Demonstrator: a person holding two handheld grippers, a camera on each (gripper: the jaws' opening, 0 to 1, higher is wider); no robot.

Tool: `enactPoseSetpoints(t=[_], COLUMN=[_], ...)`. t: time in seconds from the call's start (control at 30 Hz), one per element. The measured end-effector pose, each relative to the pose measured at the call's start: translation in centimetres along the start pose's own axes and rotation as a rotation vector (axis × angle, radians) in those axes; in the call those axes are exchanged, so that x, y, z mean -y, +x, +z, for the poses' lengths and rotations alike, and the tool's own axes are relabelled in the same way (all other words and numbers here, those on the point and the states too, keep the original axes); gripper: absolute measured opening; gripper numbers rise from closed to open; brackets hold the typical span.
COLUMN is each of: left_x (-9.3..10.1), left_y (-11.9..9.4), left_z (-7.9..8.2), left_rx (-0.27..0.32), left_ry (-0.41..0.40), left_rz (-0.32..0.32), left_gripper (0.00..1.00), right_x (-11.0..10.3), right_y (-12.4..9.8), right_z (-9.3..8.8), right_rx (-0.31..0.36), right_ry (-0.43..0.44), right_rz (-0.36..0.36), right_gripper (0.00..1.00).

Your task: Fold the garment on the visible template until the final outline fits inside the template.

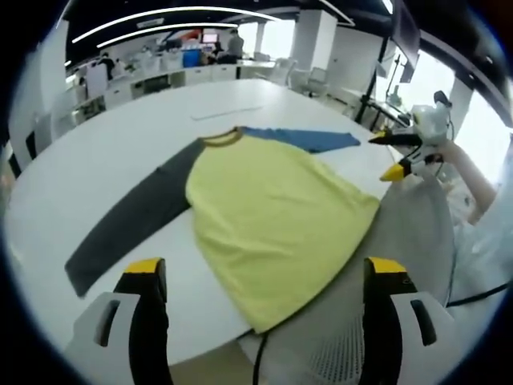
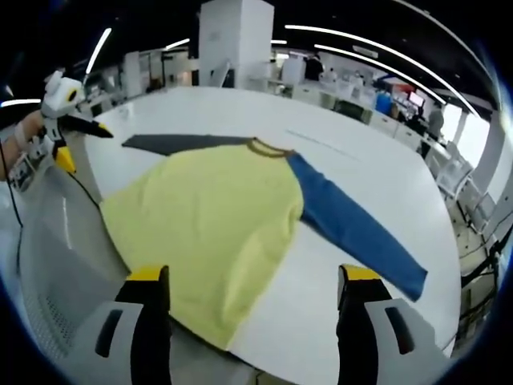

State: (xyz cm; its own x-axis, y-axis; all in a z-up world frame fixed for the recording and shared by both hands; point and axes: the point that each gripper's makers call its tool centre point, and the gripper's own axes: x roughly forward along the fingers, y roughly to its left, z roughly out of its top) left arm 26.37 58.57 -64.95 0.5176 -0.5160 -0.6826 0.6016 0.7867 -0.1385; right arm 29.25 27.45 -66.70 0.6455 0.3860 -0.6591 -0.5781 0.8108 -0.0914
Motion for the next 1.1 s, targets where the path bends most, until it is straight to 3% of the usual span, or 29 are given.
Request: enactPoseSetpoints(t=[0.57, 0.83, 1.1], left_x=[-0.3, -0.2, -0.3], left_y=[0.0, -0.2, -0.1], left_z=[0.0, -0.2, -0.4], left_rx=[-0.012, -0.014, -0.029], left_ry=[0.006, 0.0, 0.004], left_rz=[0.006, 0.012, 0.017], left_gripper=[0.91, 0.89, 0.86], right_x=[1.7, 2.8, 4.7], right_y=[0.7, 1.1, 1.1], right_z=[0.7, 0.5, 0.5], right_rx=[0.026, 0.038, 0.056], right_ry=[-0.003, 0.024, 0.07], right_rz=[0.016, 0.022, 0.002], right_gripper=[0.58, 0.41, 0.35])
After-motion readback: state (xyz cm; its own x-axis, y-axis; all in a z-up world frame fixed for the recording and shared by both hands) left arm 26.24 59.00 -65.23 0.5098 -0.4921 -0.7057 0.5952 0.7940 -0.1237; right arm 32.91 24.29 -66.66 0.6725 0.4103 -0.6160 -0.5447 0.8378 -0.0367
